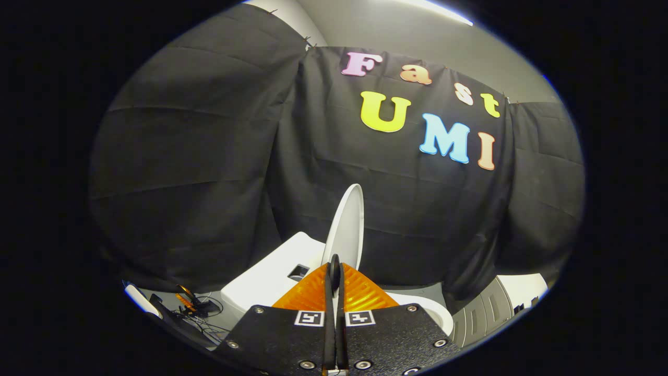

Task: Open the toilet lid.

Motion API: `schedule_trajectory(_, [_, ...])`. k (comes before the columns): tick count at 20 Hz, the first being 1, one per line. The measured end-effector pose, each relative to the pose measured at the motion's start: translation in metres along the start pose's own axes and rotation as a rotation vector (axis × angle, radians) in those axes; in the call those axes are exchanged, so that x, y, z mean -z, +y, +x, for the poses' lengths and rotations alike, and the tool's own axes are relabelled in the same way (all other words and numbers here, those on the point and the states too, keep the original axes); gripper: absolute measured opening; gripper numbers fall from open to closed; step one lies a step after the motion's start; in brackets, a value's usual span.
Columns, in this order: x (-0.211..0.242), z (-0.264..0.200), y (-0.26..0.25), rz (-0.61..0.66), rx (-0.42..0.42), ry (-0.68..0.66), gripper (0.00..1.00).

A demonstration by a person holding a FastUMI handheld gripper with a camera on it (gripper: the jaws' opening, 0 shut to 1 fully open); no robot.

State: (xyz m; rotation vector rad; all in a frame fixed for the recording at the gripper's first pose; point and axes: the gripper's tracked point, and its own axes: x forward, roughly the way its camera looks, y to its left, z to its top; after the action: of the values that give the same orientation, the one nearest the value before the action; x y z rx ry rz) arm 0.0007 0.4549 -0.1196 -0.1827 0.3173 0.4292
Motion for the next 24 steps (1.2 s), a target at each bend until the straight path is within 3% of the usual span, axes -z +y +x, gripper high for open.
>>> schedule_trajectory(3, [-0.002,0.003,0.012,-0.053,-0.021,0.005,0.01])
schedule_trajectory(8, [0.001,0.003,0.021,-0.027,-0.049,0.005,0.01])
schedule_trajectory(13, [-0.001,0.004,0.024,0.024,-0.081,-0.017,0.05])
schedule_trajectory(15, [0.005,0.003,0.028,0.106,-0.132,0.008,0.1])
schedule_trajectory(17, [-0.003,-0.003,0.031,0.211,-0.205,-0.005,0.32])
schedule_trajectory(22, [-0.044,-0.027,-0.004,0.385,-0.253,-0.166,0.94])
schedule_trajectory(24, [-0.062,-0.032,-0.029,0.424,-0.249,-0.229,0.94])
